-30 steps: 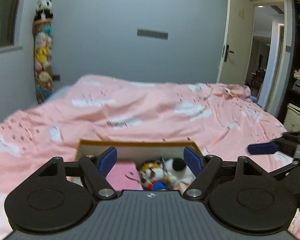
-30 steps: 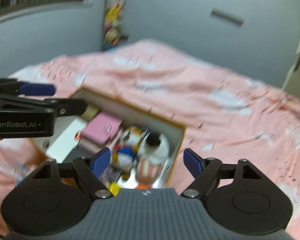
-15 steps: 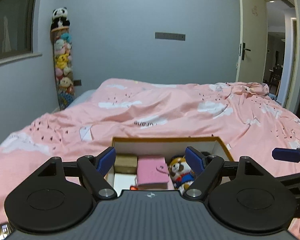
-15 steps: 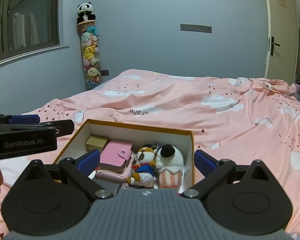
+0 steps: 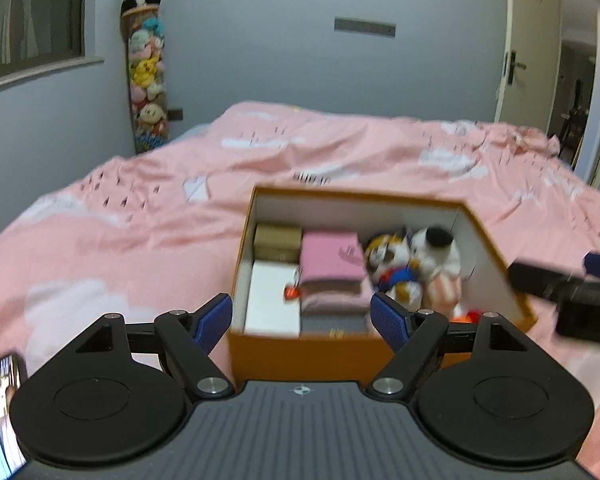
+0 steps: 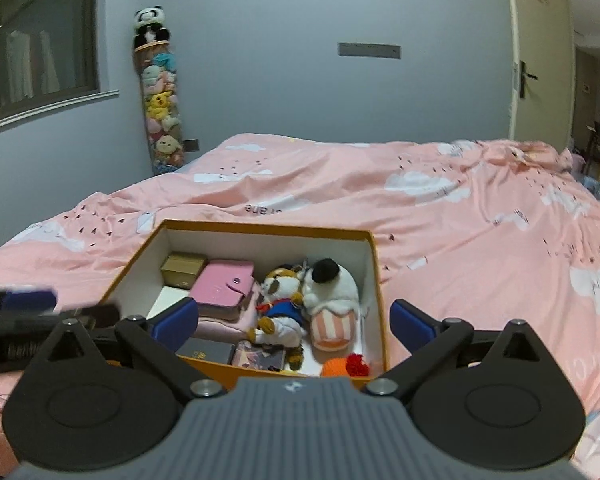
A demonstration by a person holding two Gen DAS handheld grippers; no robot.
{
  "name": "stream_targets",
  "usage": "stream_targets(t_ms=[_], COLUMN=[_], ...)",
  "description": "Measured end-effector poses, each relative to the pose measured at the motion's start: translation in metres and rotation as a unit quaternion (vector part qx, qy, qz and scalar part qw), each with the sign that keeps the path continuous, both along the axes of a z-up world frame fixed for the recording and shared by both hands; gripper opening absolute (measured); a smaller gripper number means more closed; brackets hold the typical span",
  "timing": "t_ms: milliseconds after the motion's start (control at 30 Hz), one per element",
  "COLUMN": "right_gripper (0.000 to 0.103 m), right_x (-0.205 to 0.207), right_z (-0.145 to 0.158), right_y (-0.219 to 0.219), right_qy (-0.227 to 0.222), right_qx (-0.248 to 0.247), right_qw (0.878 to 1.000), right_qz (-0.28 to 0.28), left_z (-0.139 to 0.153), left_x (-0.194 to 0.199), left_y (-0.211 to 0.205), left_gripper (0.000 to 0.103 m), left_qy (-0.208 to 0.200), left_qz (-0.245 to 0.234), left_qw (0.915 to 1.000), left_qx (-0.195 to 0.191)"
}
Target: Organize objects
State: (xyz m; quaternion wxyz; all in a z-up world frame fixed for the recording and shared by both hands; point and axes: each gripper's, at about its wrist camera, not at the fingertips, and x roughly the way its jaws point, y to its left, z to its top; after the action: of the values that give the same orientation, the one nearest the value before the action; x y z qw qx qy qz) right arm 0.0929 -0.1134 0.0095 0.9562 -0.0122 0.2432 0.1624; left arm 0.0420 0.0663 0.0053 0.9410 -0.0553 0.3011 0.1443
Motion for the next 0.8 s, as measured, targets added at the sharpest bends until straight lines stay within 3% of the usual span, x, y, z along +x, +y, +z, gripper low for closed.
stream_targets(t_ms=[233,800], right_gripper=[0.102,0.102], right_x=[0.001,0.001], right_z=[-0.017,-0.026], right_y=[-0.011,-0.002], right_qy=[0.025,0.034], right_qx=[0.014,-0.010], right_qw=[0.999,0.999], right_qz=[-0.023,-0.011], left_z=[-0.021,-0.020], left_x=[-0.005,0.001], left_y=[-0.006,-0.005], left_gripper=[0.092,0.092], left_qy=[0.020,0.028], left_qz=[-0.003,0.005], left_qw=[0.9998,0.9996], left_qx=[0.004,-0.001])
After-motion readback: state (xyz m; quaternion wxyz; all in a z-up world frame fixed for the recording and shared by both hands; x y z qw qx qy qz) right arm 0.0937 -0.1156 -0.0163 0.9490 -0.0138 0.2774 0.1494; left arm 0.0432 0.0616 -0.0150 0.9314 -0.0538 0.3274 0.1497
